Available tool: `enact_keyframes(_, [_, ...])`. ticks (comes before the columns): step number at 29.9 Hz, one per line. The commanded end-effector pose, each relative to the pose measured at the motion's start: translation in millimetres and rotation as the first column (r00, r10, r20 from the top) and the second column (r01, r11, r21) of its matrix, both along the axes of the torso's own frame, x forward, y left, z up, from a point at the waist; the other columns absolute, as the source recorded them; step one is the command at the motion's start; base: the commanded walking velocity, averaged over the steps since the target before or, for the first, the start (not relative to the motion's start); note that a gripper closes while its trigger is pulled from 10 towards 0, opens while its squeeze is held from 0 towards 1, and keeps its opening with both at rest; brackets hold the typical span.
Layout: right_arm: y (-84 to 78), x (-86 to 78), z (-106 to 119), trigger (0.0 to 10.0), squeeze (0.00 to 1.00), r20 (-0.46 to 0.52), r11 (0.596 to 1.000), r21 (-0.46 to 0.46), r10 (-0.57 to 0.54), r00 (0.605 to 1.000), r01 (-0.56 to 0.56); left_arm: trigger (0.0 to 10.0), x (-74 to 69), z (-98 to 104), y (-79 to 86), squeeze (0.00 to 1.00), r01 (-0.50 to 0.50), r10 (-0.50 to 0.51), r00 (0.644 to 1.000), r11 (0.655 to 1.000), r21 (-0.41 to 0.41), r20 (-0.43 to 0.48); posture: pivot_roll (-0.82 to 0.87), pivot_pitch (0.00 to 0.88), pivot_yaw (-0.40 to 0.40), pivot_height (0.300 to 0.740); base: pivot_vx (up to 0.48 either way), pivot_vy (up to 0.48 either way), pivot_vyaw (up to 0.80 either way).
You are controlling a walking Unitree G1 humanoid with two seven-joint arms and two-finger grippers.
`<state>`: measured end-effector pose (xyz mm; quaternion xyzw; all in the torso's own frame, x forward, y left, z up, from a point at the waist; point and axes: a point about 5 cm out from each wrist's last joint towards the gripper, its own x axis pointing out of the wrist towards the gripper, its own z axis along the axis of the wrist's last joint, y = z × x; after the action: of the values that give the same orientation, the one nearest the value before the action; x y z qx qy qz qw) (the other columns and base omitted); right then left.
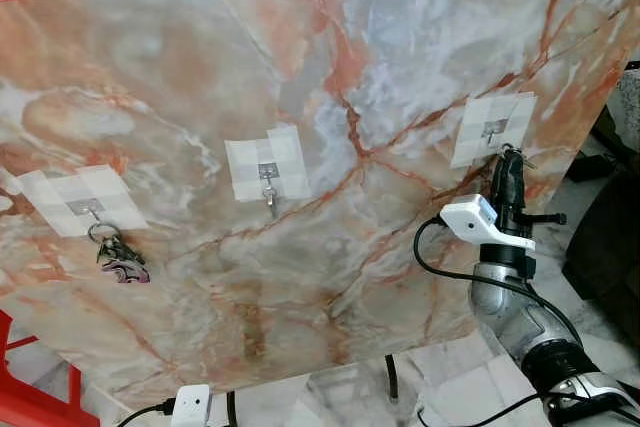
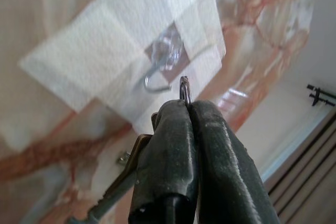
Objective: Hang keys on a hook
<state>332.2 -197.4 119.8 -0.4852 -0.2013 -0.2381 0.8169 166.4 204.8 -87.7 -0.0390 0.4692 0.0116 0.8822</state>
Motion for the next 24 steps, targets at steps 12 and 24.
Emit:
enact_keyframes(12, [1.9,5.9,4,10.0,0.00,-0.021,1.000,-0.024,0.007,1.000,-0.008,10.0,-5.0,-2,0.7,0.00,0.016,-0.016,1.000,1.000,0.007,-0.018,-0.08,0.000,0.013,0.740,0.000,0.000,0.00])
enact_keyframes(24, [2.4,6.9,-5,10.0,0.00,-0.095,0.999,-0.037,0.010,0.995,-0.014,10.0,-5.1,-2,0.7,0.00,0.017,-0.017,1.000,1.000,0.007,-0.019,-0.08,0.000,0.013,0.740,0.000,0.000,0.00])
